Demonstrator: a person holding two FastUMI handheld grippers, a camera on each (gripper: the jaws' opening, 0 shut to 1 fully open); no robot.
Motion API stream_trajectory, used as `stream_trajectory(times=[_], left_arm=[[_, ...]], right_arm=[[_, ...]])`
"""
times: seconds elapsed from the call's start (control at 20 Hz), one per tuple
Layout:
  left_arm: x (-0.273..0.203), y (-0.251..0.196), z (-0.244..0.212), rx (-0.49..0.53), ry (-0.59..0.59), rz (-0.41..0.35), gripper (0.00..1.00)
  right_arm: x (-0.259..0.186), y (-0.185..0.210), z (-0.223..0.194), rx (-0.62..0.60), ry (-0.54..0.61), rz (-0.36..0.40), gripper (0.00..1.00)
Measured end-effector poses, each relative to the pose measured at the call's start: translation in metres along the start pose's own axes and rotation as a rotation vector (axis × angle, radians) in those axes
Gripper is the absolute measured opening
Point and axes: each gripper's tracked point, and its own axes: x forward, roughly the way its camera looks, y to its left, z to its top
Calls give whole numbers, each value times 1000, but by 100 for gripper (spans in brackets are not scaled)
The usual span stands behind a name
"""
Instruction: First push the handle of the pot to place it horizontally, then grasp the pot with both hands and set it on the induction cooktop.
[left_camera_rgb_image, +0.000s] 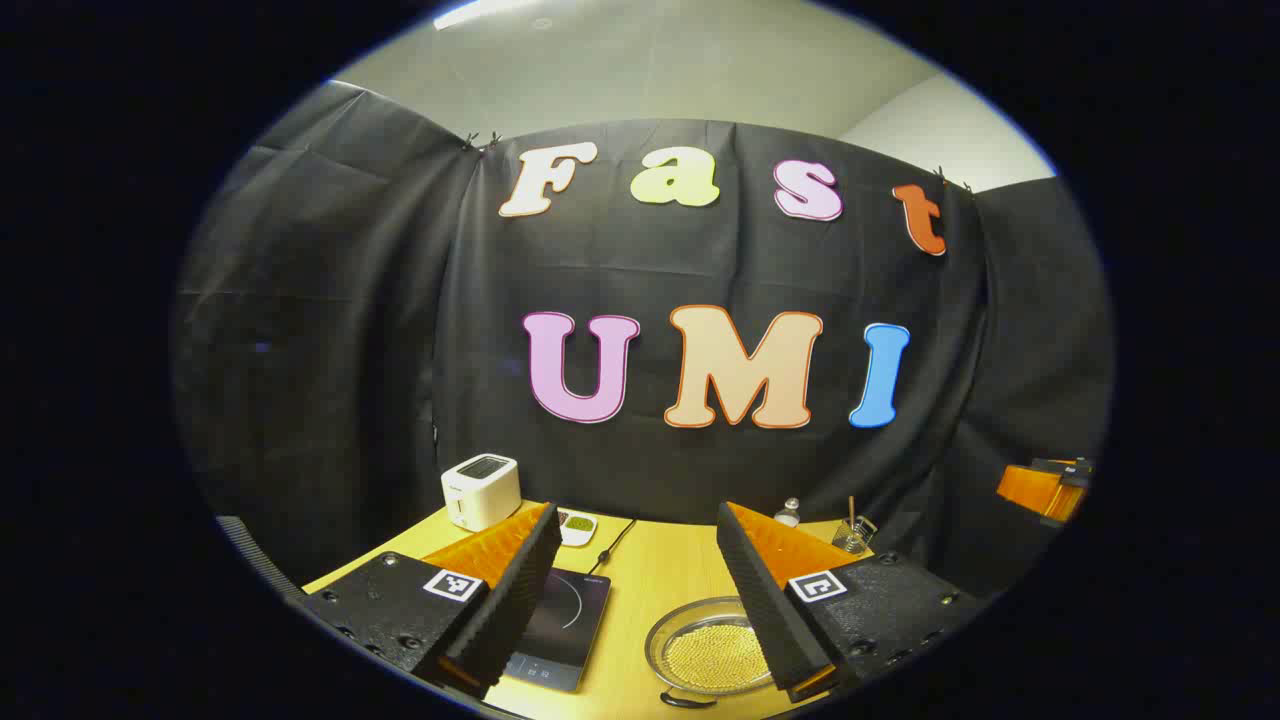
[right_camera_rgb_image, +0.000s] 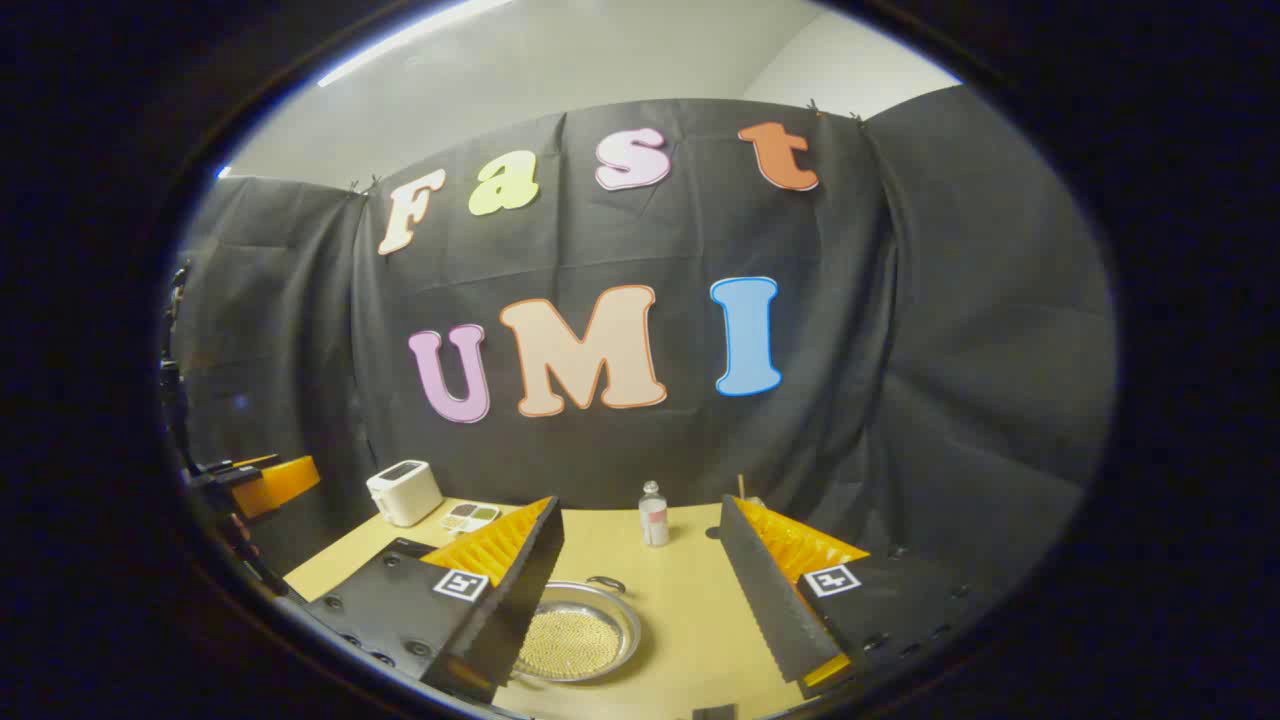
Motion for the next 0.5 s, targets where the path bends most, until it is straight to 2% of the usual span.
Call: stream_trajectory(times=[0.05,0.1,0.25,0.3,0.4,0.45,0.5], left_arm=[[-1,-1,-2,0,6,4,95],[-3,-2,-3,-3,10,3,92],[-4,-4,-9,13,29,-2,92],[-3,-3,-9,23,32,1,96],[-3,-3,-11,36,34,4,96],[-2,-3,-11,38,37,2,96],[-3,-4,-12,38,41,1,95]], right_arm=[[0,1,0,-4,-2,9,93],[1,1,-1,-8,-1,14,93],[2,6,-3,-15,2,30,93],[2,7,-6,-14,5,35,93],[0,5,-7,-11,6,34,93],[0,2,-8,-11,6,28,98],[-2,1,-10,-10,8,24,93]])
